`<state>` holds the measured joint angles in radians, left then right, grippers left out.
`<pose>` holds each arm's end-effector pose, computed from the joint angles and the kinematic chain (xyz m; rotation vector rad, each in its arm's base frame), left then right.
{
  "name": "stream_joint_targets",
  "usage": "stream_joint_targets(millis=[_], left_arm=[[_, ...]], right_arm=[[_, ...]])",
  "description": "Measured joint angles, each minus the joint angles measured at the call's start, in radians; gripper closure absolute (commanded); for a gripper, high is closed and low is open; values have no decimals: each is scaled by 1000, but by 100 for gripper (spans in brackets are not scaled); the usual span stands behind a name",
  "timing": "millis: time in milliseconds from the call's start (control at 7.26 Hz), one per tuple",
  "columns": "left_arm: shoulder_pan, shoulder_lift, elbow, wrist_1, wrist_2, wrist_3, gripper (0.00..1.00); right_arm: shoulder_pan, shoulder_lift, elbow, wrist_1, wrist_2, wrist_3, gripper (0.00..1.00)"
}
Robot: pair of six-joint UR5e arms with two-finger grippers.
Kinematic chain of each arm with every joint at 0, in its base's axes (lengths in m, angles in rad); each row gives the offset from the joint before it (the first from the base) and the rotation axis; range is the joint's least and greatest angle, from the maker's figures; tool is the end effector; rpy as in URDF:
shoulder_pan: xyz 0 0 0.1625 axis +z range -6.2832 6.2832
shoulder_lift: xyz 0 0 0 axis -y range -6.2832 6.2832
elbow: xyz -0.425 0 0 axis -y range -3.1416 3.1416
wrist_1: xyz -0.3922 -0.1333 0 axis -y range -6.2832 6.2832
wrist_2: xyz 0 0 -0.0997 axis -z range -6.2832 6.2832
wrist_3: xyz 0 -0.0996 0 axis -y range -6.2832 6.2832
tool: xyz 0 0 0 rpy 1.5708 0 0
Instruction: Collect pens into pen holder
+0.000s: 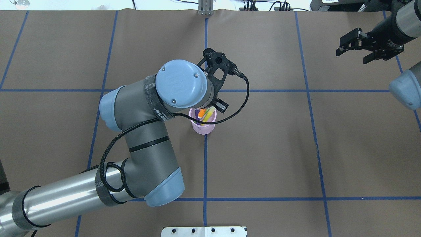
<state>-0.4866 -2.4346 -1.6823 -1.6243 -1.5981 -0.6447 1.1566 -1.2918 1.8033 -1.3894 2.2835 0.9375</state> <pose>0.5399 -0.4333 0.0798 0.6540 0.8051 0.4138 -0.1726 -0.5620 0.3734 0.0896 -0.9477 0.2366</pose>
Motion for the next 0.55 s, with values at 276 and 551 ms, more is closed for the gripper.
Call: stream_joint_targets(millis=[276, 551], left_arm=[[1, 1, 10, -11, 1, 2, 18], [0, 1, 19, -37, 0, 2, 18]], right_arm=[[0, 0, -2, 0, -2, 1, 1], [-1, -1, -3, 0, -2, 1, 1]])
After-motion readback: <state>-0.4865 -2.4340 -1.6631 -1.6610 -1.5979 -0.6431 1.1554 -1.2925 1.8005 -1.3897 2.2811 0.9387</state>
